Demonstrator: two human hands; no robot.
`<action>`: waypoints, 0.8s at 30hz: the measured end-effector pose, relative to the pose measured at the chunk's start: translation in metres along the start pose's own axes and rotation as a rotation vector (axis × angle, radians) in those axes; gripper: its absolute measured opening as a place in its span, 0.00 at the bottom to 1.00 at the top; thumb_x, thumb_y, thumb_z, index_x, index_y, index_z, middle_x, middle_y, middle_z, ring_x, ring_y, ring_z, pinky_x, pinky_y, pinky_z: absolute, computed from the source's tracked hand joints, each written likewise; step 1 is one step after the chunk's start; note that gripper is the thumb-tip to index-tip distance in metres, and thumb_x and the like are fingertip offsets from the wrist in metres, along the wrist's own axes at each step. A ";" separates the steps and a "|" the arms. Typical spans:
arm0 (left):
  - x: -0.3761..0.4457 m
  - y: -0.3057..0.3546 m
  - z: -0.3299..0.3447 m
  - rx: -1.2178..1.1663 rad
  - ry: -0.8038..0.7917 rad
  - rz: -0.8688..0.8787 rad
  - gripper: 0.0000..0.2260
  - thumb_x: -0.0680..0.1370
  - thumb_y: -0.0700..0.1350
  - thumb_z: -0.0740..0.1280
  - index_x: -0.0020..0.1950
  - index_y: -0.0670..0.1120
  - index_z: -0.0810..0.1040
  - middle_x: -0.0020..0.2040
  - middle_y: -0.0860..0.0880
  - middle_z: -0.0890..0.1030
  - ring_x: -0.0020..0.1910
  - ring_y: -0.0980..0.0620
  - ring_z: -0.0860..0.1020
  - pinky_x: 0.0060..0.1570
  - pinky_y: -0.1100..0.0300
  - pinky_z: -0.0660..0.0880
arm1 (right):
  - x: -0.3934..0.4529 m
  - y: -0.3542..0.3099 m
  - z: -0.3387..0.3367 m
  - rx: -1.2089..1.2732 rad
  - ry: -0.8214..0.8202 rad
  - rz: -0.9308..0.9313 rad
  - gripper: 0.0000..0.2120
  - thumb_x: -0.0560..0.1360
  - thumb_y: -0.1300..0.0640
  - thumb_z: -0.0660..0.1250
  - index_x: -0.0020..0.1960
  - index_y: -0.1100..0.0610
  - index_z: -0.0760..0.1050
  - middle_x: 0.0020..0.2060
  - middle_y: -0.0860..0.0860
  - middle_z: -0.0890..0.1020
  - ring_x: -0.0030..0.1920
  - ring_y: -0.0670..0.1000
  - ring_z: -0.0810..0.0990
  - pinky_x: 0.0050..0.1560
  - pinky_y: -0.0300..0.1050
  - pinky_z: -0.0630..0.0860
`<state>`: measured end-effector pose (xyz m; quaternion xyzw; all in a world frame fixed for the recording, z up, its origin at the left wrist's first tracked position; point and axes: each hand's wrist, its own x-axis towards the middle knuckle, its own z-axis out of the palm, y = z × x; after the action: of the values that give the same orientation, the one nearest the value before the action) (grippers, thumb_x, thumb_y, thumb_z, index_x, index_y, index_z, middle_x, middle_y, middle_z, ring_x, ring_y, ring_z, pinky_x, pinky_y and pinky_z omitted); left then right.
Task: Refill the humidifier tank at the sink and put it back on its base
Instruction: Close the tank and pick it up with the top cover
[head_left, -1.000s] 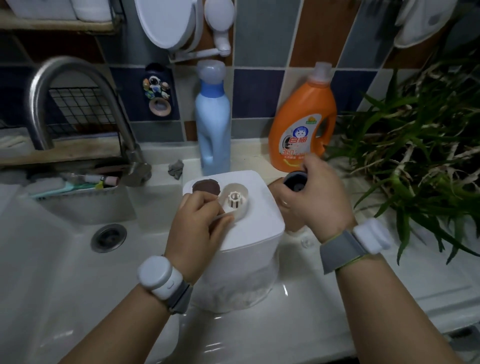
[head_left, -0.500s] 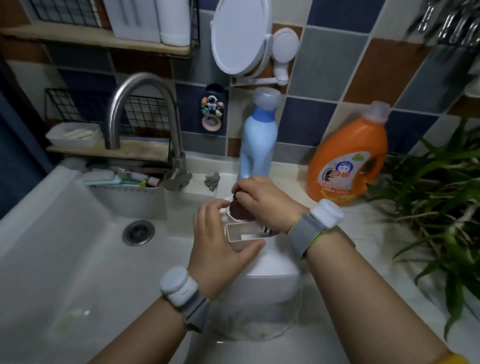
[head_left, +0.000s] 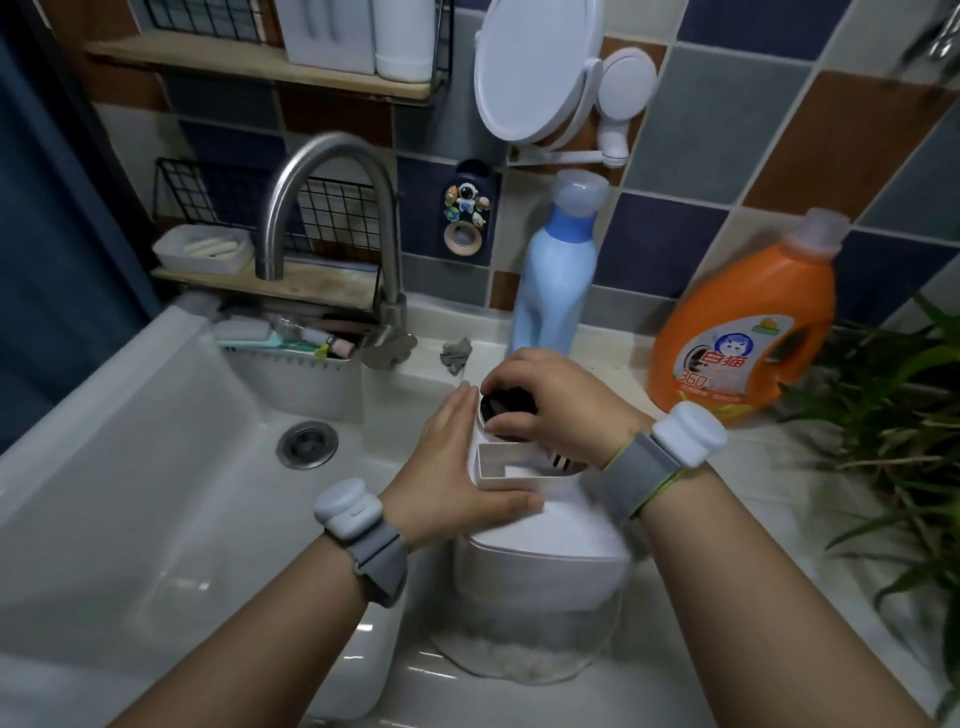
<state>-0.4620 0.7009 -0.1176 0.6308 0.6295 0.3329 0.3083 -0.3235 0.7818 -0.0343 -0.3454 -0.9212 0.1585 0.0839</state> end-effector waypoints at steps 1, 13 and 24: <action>0.001 -0.001 0.001 -0.006 0.008 0.002 0.58 0.57 0.73 0.73 0.79 0.57 0.49 0.79 0.55 0.54 0.78 0.56 0.52 0.74 0.49 0.60 | 0.000 -0.001 -0.002 -0.011 -0.025 0.002 0.19 0.69 0.50 0.74 0.59 0.51 0.78 0.54 0.52 0.78 0.57 0.54 0.74 0.59 0.47 0.71; -0.005 0.004 -0.001 0.084 -0.033 -0.052 0.61 0.56 0.74 0.70 0.79 0.54 0.44 0.80 0.58 0.46 0.77 0.60 0.43 0.77 0.52 0.51 | 0.014 -0.014 -0.020 -0.221 -0.210 0.037 0.24 0.67 0.55 0.74 0.62 0.49 0.76 0.57 0.50 0.78 0.57 0.53 0.76 0.54 0.45 0.74; -0.007 0.008 -0.004 0.087 -0.056 -0.086 0.61 0.58 0.72 0.72 0.80 0.52 0.43 0.80 0.57 0.44 0.78 0.59 0.42 0.77 0.55 0.49 | 0.013 -0.020 -0.020 -0.309 -0.188 0.076 0.18 0.67 0.52 0.73 0.56 0.53 0.78 0.52 0.53 0.79 0.51 0.56 0.78 0.50 0.52 0.78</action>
<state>-0.4609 0.6939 -0.1091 0.6249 0.6611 0.2739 0.3121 -0.3403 0.7805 -0.0080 -0.3723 -0.9247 0.0498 -0.0625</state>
